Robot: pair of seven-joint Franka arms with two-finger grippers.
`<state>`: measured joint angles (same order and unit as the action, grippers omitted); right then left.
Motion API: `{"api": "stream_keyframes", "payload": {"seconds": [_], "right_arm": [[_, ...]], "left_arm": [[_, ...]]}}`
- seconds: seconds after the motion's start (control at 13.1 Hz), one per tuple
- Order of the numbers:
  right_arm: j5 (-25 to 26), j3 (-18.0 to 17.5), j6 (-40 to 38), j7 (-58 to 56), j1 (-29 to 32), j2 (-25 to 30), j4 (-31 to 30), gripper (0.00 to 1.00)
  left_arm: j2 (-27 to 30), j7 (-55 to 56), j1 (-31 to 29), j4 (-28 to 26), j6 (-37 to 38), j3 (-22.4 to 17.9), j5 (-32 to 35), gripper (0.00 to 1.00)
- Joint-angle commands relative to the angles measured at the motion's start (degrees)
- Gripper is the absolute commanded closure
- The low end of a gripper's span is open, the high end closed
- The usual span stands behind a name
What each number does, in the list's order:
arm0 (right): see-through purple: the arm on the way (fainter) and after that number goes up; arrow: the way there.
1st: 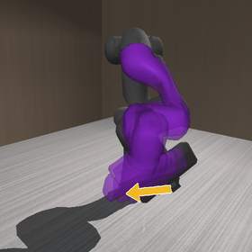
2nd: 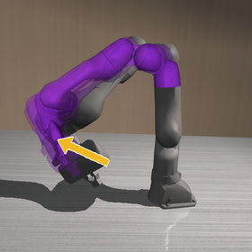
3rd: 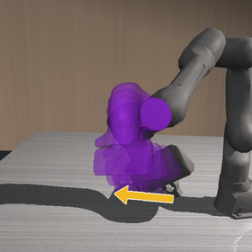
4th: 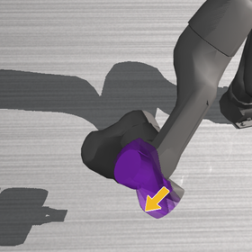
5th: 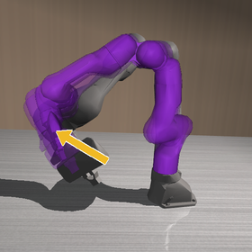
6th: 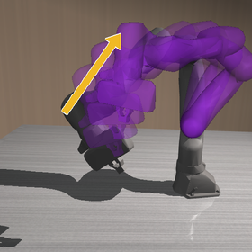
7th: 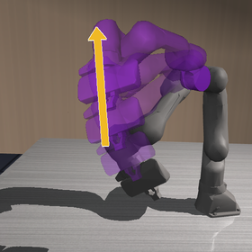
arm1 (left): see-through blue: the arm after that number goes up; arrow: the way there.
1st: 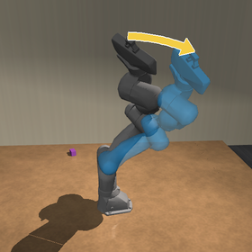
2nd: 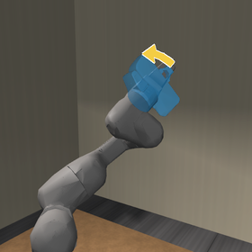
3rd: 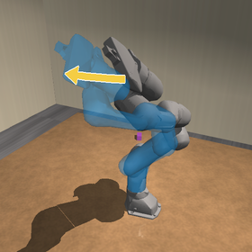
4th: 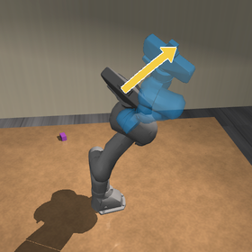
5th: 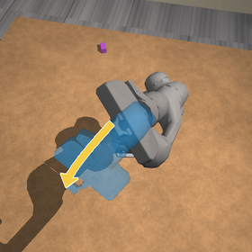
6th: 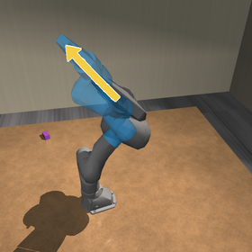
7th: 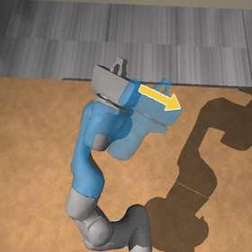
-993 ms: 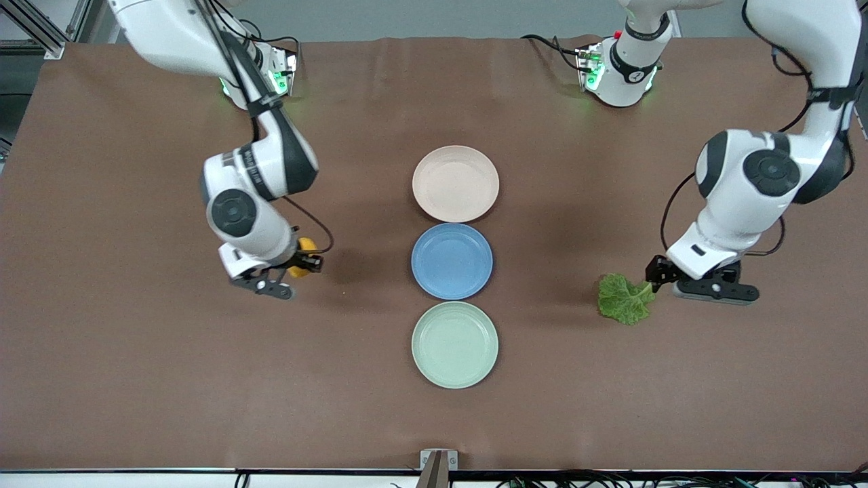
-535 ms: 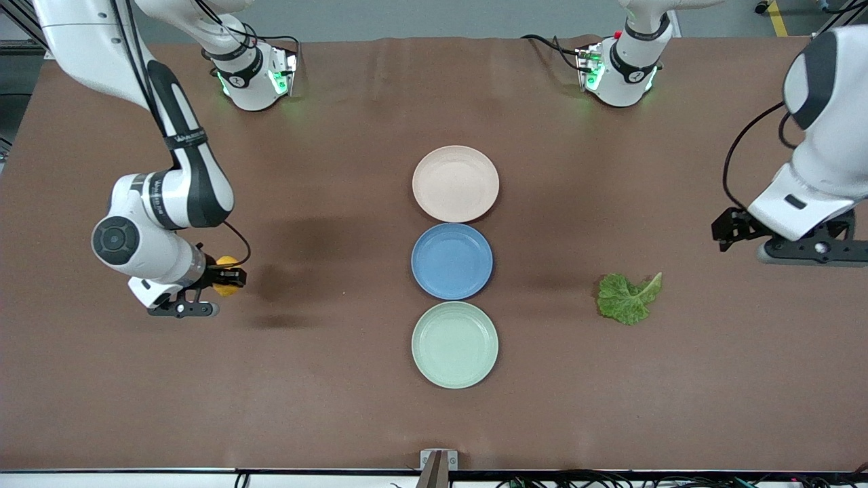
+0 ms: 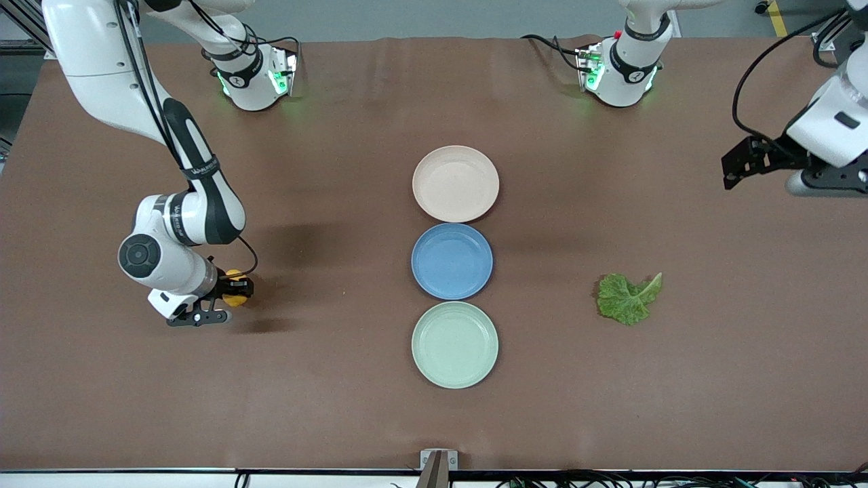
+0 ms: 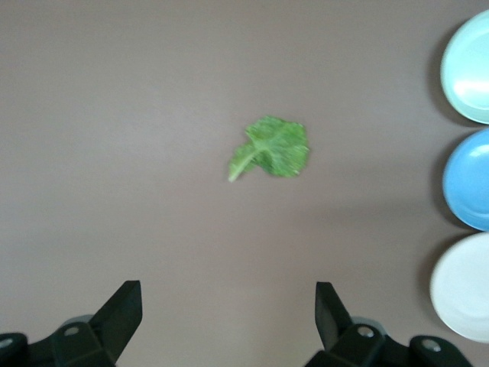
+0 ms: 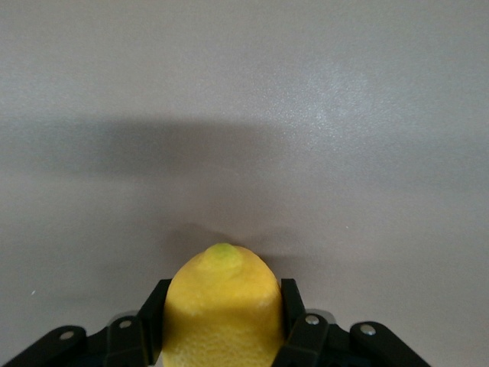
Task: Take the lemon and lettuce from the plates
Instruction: 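Lower the lemon onto the table with the right gripper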
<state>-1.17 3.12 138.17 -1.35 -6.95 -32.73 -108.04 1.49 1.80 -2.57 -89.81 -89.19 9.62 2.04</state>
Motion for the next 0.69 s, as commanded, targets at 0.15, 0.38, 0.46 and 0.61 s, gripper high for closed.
{"api": "stream_keyframes", "payload": {"seconds": [0.15, 0.38, 0.46, 0.61], "right_arm": [[-1.98, -0.84, 0.78, -1.11, 0.45, -1.46, 1.70, 0.99], [-2.43, -0.84, 1.57, -0.94, 0.09, -2.34, 2.66, 0.82], [-2.43, -0.84, 1.31, -0.76, 0.09, -2.43, 3.10, 0.33], [-2.34, -0.75, 1.13, -1.02, 0.01, -2.25, 3.37, 0.00]], "left_arm": [[6.14, 0.66, 3.08, -4.66, 3.68, -3.10, -3.44, 0.00], [6.86, 0.31, 2.83, -5.29, 3.67, -3.38, -3.53, 0.00], [6.77, 0.40, 2.83, -5.03, 3.67, -3.29, -3.44, 0.00], [6.77, 0.31, 2.83, -4.85, 3.59, -3.29, -3.44, 0.00]]}}
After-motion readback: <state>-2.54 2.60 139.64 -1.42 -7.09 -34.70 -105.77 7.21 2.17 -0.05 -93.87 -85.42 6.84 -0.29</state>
